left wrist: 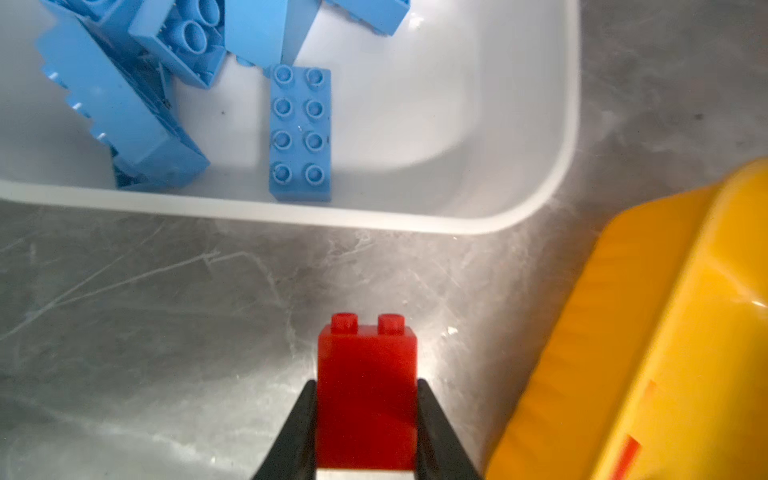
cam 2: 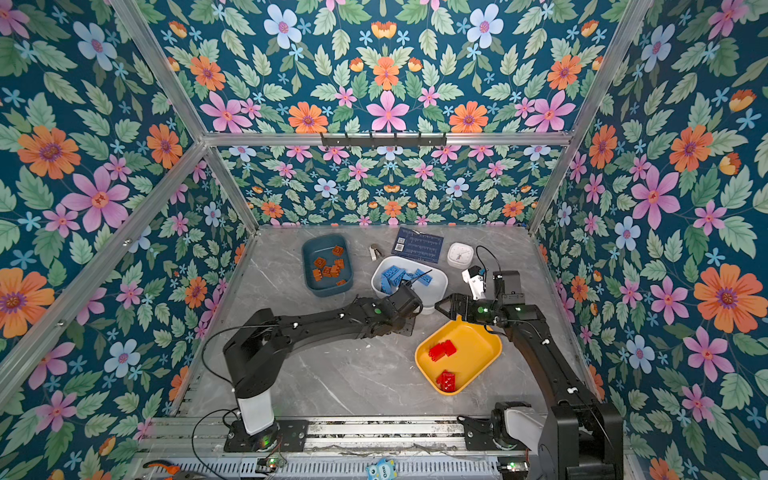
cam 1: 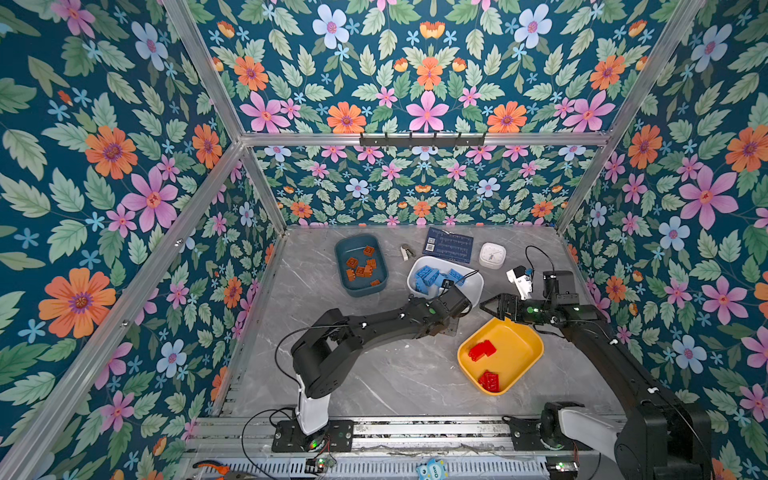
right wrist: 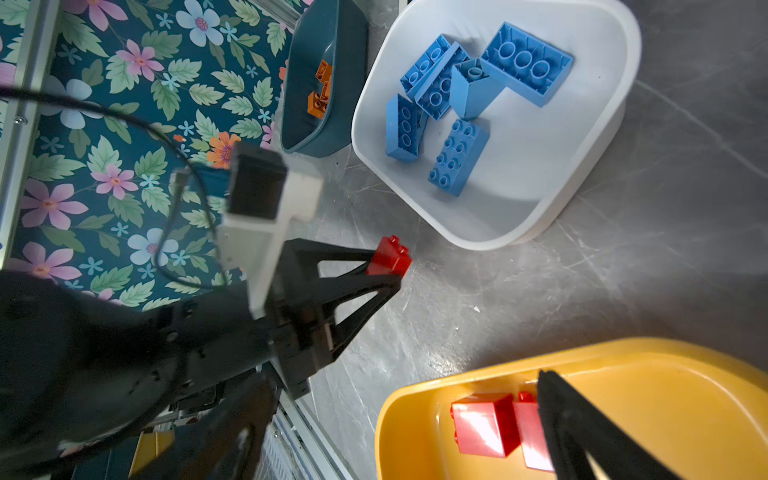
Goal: Sort the legos into containers by color
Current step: 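Carry the red brick over the yellow tray and open the left gripper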
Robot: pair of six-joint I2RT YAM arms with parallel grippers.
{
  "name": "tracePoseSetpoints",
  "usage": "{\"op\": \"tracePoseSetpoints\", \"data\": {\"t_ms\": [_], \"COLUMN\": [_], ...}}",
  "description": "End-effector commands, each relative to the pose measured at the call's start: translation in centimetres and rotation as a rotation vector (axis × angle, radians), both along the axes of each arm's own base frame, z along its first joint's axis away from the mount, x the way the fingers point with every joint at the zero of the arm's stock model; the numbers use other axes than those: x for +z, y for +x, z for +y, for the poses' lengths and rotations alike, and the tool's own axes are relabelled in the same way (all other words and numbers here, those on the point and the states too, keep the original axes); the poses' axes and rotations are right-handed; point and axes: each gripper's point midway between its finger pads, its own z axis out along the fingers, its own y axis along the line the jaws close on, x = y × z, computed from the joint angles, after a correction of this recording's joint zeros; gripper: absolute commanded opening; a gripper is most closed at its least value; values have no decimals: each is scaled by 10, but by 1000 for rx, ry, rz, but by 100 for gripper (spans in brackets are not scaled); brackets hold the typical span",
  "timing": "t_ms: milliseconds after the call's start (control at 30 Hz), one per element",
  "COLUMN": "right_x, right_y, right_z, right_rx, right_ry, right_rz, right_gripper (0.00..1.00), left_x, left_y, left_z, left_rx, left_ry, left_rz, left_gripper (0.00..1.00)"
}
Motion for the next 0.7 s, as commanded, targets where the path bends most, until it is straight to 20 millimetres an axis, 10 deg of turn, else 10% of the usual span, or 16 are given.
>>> {"op": "tracePoseSetpoints", "data": {"t_ms": [0, 433, 667], "right_x": [3, 8, 6], "right_y": [2, 8, 4], "right_z": [-1, -7, -10], "right_rx": [-4, -24, -31], "right_ry": [-13, -57, -78], "right_rz": [-11, -8, 6], "right_gripper": [99, 99, 99], "left_x": [19, 23, 26], "left_y": [-29, -99, -102], "left_z": [-14, -94, -97], "left_rx": [-105, -381, -429], "left_ry": [-93, -334, -345], "left_rz": [42, 130, 116], "left_gripper": [24, 26, 62]}}
